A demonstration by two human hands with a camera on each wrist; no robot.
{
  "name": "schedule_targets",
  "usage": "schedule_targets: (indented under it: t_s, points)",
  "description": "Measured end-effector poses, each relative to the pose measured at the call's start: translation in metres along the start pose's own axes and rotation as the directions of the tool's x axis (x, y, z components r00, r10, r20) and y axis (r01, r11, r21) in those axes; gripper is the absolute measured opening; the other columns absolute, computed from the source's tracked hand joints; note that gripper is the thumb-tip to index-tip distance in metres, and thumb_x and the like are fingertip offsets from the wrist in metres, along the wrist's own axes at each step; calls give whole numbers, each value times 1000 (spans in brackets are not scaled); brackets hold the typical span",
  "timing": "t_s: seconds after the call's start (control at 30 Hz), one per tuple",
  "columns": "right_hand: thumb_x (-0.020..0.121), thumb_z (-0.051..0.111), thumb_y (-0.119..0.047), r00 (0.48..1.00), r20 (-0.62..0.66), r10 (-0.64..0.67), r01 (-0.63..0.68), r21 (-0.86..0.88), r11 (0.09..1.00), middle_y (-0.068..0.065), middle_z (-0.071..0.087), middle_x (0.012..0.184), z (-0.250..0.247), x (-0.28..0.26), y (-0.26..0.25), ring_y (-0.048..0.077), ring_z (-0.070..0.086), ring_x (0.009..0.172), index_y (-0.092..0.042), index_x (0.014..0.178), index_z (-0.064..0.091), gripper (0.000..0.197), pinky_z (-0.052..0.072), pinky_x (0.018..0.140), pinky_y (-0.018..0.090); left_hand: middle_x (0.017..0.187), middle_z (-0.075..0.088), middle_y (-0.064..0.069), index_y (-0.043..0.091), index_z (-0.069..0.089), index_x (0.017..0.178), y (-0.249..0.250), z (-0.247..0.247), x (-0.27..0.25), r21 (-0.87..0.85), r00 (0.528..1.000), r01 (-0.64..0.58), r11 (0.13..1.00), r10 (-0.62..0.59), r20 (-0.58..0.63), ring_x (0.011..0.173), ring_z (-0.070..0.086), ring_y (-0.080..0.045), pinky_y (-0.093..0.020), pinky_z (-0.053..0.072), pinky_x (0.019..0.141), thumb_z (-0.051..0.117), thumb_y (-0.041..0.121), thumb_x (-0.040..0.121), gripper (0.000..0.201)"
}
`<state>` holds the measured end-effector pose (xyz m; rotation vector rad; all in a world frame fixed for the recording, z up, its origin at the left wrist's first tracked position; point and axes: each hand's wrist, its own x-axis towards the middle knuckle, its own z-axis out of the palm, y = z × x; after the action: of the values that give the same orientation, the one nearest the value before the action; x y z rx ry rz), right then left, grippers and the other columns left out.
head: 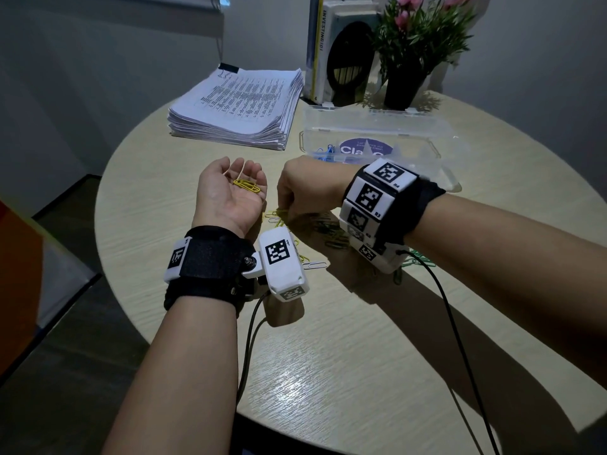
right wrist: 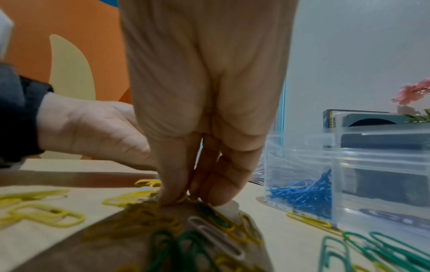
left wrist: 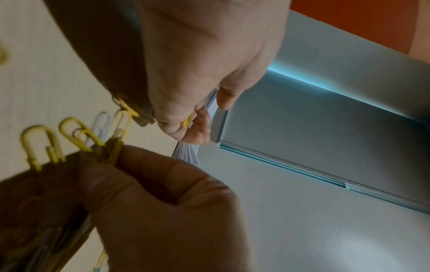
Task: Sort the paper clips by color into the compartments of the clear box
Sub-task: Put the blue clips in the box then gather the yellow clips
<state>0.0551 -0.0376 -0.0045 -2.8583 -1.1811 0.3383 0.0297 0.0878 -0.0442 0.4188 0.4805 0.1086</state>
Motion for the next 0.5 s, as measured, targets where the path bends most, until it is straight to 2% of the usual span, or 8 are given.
schedule_targets:
  t_s: [0.17, 0.27, 0.33, 0.43, 0.5]
  points:
    - [88, 62, -15, 996, 12, 83, -83, -13, 996, 8, 69, 105, -1, 3, 2, 16, 53, 81, -8, 107, 70, 22, 40, 68, 23, 81, 55, -7, 8, 52, 90, -1, 1, 0, 12, 1000, 6, 1000, -6, 4, 69, 56, -16, -25, 47, 63, 41, 23, 97, 20]
    - [85, 65, -17, 990, 38, 137, -136, -25, 990, 9, 68, 103, 2, 3, 3, 19, 54, 82, -7, 108, 68, 26, 41, 60, 25, 82, 55, -7, 7, 52, 90, -3, 1, 0, 27, 1000, 14, 1000, -14, 6, 69, 57, -17, -26, 47, 63, 41, 23, 97, 20]
    - [85, 66, -19, 988, 46, 148, -147, -31, 989, 8, 67, 100, 2, 2, 4, 19, 55, 81, -7, 107, 67, 26, 41, 63, 26, 82, 56, -7, 8, 53, 91, -4, 2, 0, 44, 1000, 22, 999, -23, 8, 70, 57, -17, -26, 47, 63, 41, 23, 97, 20]
    - [81, 70, -19, 983, 32, 178, -180, 67, 981, 2, 67, 84, -10, -1, 8, 16, 59, 73, -12, 95, 70, 16, 46, 60, 25, 84, 57, -7, 8, 54, 91, -4, 2, 1, 74, 999, 34, 997, -34, 1, 74, 57, -17, -28, 47, 66, 42, 24, 97, 22]
    - [82, 65, -9, 980, -7, 200, -194, 202, 960, 2, 66, 73, -21, -2, 10, 14, 63, 64, -11, 89, 68, 8, 52, 56, 24, 85, 57, -8, 7, 55, 90, -4, 3, 1, 87, 999, 41, 995, -42, 2, 78, 57, -19, -30, 47, 72, 41, 25, 97, 24]
